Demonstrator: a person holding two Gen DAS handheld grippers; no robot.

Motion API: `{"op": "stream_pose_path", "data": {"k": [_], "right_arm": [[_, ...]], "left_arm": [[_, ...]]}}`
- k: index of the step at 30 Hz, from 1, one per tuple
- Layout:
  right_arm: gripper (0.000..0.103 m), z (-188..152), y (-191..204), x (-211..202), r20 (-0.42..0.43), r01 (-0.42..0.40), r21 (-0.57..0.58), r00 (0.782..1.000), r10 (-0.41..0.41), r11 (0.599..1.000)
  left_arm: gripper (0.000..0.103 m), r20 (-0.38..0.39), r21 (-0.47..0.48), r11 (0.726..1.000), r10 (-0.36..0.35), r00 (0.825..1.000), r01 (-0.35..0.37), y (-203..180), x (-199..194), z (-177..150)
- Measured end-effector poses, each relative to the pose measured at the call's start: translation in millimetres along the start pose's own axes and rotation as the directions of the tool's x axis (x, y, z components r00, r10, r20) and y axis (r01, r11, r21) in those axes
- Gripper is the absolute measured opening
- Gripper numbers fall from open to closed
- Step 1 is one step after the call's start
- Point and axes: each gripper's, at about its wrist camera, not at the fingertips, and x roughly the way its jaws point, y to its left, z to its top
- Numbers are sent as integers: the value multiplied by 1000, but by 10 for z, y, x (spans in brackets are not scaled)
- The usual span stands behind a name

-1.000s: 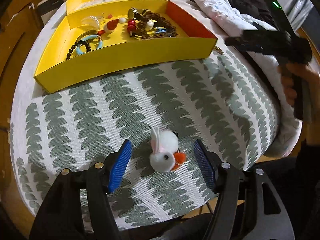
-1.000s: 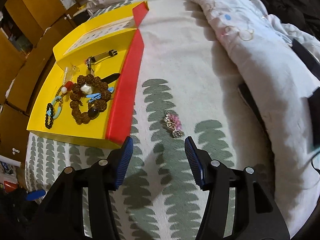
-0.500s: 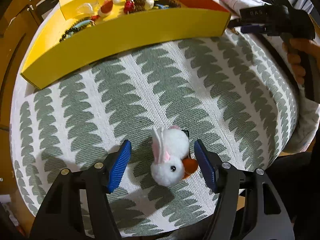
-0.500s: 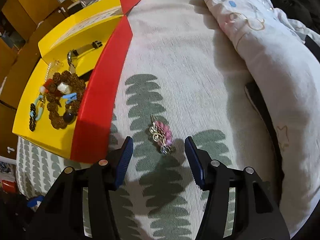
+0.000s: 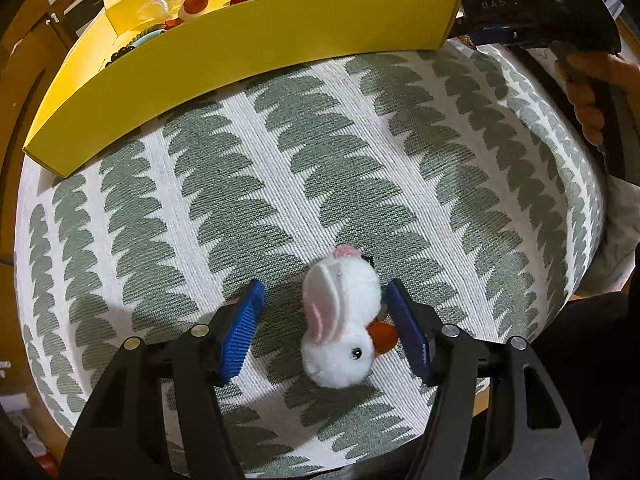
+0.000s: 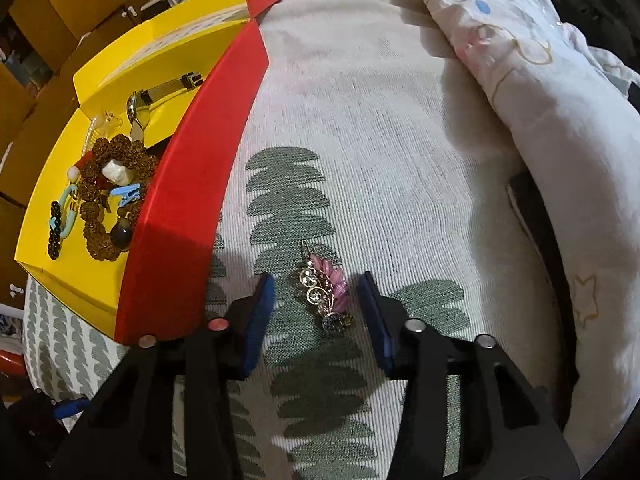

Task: Organize jewelry
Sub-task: 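Grasp the pink crystal brooch with the right tool while the left grasps the white bunny plush, then carry the bunny plush and pink brooch into the yellow box and open both tools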

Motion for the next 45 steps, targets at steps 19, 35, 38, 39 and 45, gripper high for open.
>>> {"op": "stream_pose_path", "data": {"k": [19,35,38,39,45], "right_arm": [[16,-21,-175,-438,62,-126,90,991,121,988],[16,295,569,-1173,203,-336,-56,918,340,940],[16,379,798,-1045,170,-345,-83,920,354,935],[16,398,887,-991,154,-349,-95,920,360,932],[16,406,1435,-666,42,-365,-192,925,379,911]], "left_arm": [[32,80,-107,989,-93,992,101,413,-185,96],[32,287,-221,964,-84,954,151,938,-1037,751],[32,282,-252,956,-76,956,151,1067,-1000,1000],[32,275,-259,954,-79,958,153,1128,-994,1049],[32,206,-273,950,-95,974,150,1205,-623,1396]]}}
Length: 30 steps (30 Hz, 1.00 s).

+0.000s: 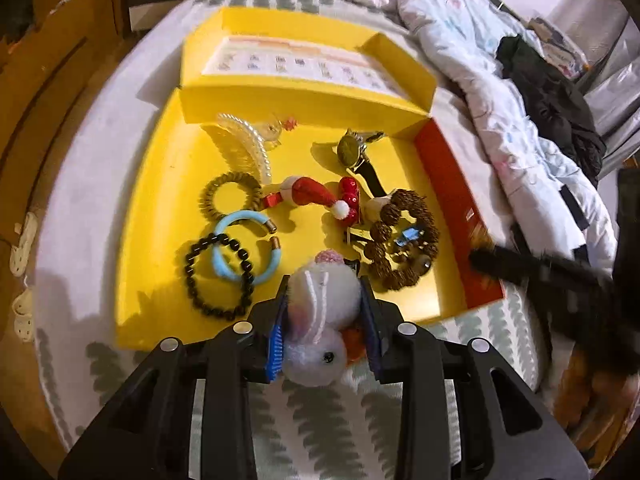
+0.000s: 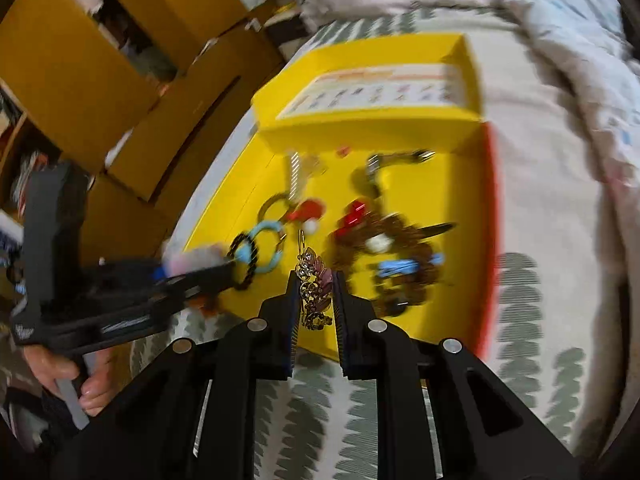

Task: Organize jewelry
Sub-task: 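Carry the bunny plush and pink brooch into the yellow box and open both tools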

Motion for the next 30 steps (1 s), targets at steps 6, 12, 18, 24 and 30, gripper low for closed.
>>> {"op": "stream_pose_path", "data": {"k": [6,12,18,24,30], "right_arm": [[16,-41,139,408,-84,-15,-30,996,12,999],[16,-30,282,699,-132,-21,-56,991,13,998],[17,-72,363,963,-164,21,-78,986,-33,997],[17,-64,324,1084,-170,57,-83,983,-71,995],[18,-52,267,1174,-176,78,-83,980,-92,993]], "left_arm": [[32,-30,-58,996,60,998,-62,264,247,150],[32,16,-91,993,82,997,-80,563,111,245],[32,41,-79,994,77,996,-74,724,150,321],[33,94,-59,996,65,993,-60,754,156,444],[33,82,-68,994,95,992,-89,830,291,598]]}}
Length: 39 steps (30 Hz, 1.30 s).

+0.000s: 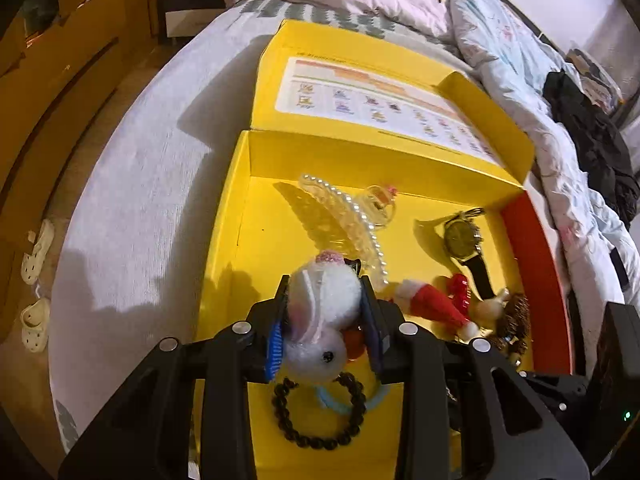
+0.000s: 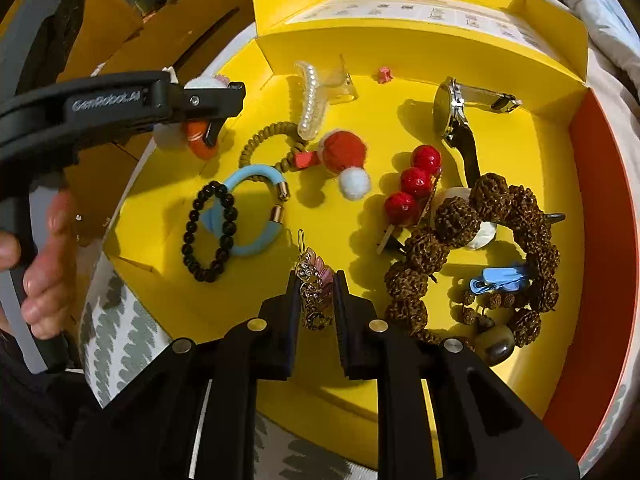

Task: Organize jewelry
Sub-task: 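Carry the bunny plush and pink brooch into the yellow box and open both tools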

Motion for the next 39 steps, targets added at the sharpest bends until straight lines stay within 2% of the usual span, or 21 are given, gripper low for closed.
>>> {"op": "stream_pose_path", "data": {"k": [8,10,12,18,20,22,26,27,29,30,31,34,39], "right_arm": [[24,44,-37,-6,10,9,10,1000,-9,1000],[24,53,-81,-39,10,1,21,1000,-1,1000],[24,62,-108,-100,26,-5,29,1000,4,1000],[25,55,-195,-338,69,-21,49,997,17,999],[25,63,-207,-417,85,-11,59,996,6,998],[25,43,-179,-502,98,7,57,995,-12,998],[25,-12,-123,-638,130,35,60,991,-43,998],[29,-30,-106,-660,134,47,60,989,-55,997],[46,-74,-90,-702,145,66,65,987,-75,996],[61,-95,-87,-722,151,70,70,985,-80,995],[68,-99,-91,-729,159,72,76,984,-83,994],[69,-158,-76,-797,176,84,88,980,-98,993],[71,-316,-26,-956,199,103,97,972,-121,990]], "left_arm": [[37,-51,20,1000,10,999,-9,5,213,-5],[52,-47,22,1000,8,999,-7,15,203,-22],[57,-24,21,1000,13,1000,-12,19,140,-24],[59,8,13,1000,15,1000,-15,9,-18,-62],[60,35,17,999,39,999,-40,-19,-103,-118],[66,55,25,997,66,996,-67,-54,-158,-166],[73,129,41,989,137,982,-143,-143,-365,-336],[76,144,42,988,143,979,-150,-160,-413,-367],[83,183,42,984,162,970,-172,-185,-543,-441],[86,197,42,982,171,965,-182,-195,-585,-468],[87,218,44,980,182,959,-196,-216,-645,-498],[91,274,47,972,207,939,-229,-266,-812,-598],[94,318,21,969,228,920,-248,-341,-939,-736]]}}
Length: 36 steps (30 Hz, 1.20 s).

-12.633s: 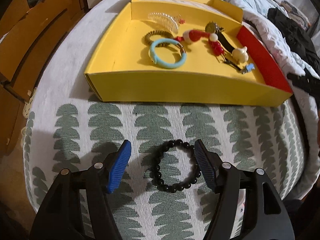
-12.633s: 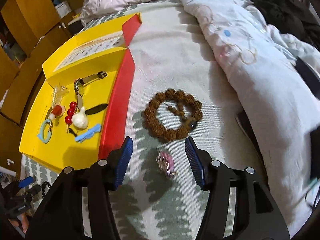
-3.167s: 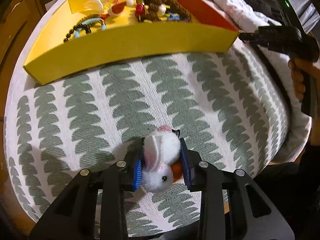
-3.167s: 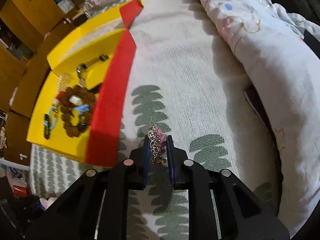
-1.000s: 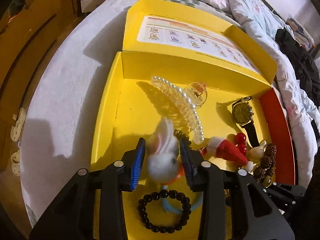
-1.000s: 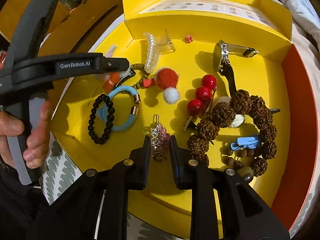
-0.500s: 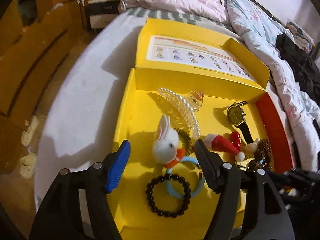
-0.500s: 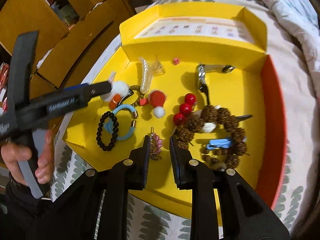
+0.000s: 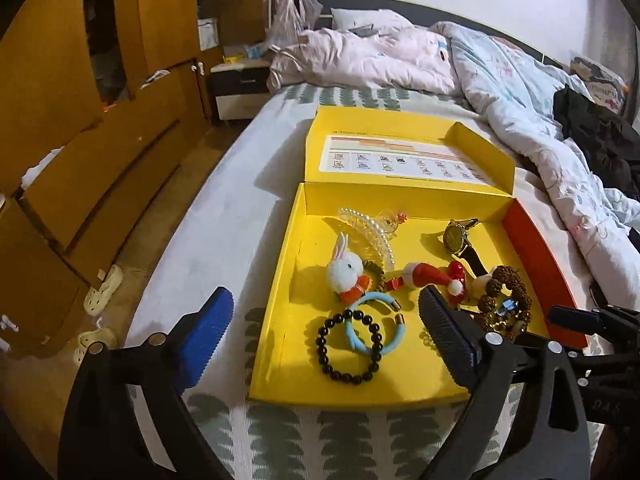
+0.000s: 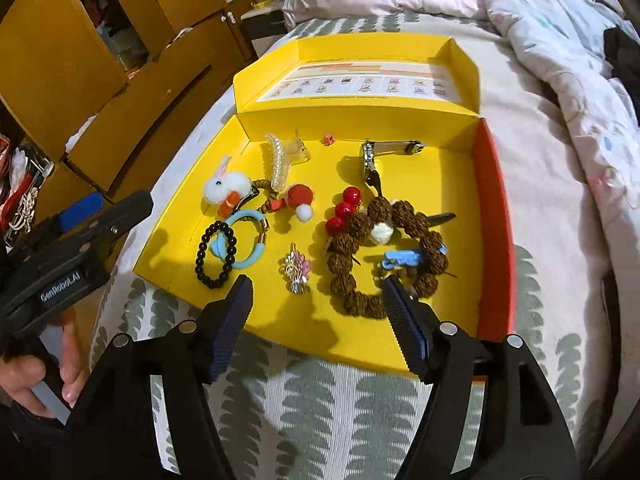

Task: Organize jewelry

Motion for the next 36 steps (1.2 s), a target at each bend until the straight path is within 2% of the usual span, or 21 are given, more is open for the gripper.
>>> {"op": "stream_pose_path", "data": {"k": [2,5,9,15,20,23,26,29,36], "right_arm": [[72,-65,9,-66,10,11,4,1000,-11,1000],[73,-188,37,-144,15,40,14,999,-40,999],[74,-347,120,-255,31,59,8,998,-59,998],[83,-636,168,-360,58,88,11,994,-89,996],[83,-827,155,-383,71,113,27,991,-115,993],[83,-894,136,-405,97,133,41,986,-136,990],[84,-942,145,-427,132,180,49,974,-185,982],[84,-963,221,-445,166,260,31,951,-262,965],[93,-1008,374,-531,261,342,7,906,-332,940]], "left_arm": [[94,23,8,999,37,999,-38,-36,-79,-55],[95,60,24,998,56,997,-57,-83,-211,-139],[97,85,17,999,33,996,-35,-104,-365,-278],[97,92,12,999,33,995,-34,-164,-504,-421],[97,118,23,998,62,991,-65,-226,-588,-535],[97,116,30,998,53,992,-57,-260,-613,-597],[97,123,41,997,54,991,-60,-291,-621,-630],[97,130,50,996,62,990,-68,-317,-626,-666],[97,111,53,997,51,992,-57,-360,-593,-703]]}}
